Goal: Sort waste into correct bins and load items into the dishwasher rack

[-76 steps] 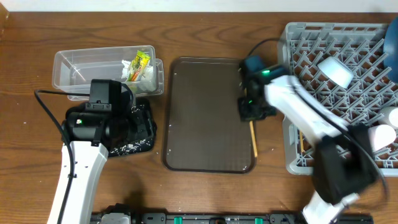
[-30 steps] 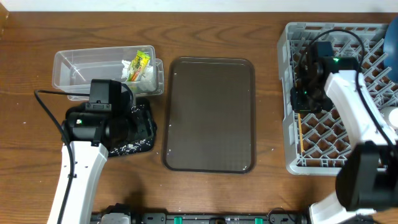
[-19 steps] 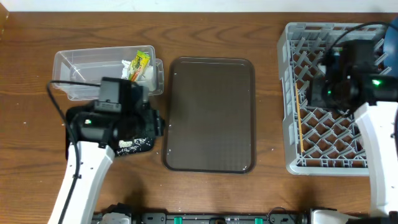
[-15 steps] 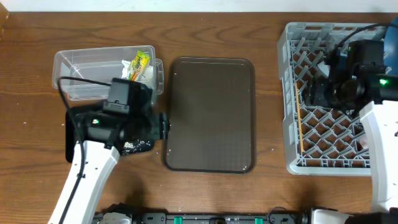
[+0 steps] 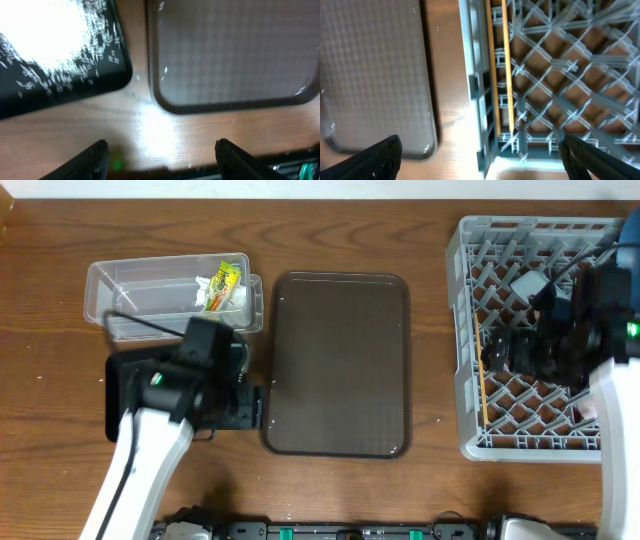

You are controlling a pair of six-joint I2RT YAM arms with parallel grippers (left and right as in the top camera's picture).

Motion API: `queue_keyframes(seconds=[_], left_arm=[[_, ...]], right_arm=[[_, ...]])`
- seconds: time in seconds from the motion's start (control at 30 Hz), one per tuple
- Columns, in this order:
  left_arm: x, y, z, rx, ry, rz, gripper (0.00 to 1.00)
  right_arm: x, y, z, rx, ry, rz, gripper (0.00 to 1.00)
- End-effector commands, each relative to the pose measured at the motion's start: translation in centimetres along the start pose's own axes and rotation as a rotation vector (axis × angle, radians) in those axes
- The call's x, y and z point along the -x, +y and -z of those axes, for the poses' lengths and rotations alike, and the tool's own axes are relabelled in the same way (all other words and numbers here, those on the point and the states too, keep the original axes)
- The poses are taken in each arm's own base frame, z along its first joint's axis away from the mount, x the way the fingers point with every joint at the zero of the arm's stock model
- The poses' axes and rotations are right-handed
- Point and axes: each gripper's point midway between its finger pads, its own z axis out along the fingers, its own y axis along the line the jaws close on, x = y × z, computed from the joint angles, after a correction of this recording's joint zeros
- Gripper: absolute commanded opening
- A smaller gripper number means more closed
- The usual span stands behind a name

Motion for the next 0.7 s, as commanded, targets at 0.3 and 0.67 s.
queue_keyframes(seconds=[0.3,0.67], left_arm=[[-1.4,1.4,7.6,-0.018,-0.693,-0.040,0.98],[-2.8,1.3,9.8,-0.047,-0.811,-0.051,0.98]], right_arm=[[-5.5,0.1,1.8,0.011,-0.460,0.130,0.99],[-10.0,-0.4,-0.2,0.018,-0.369,0.113,0.99]])
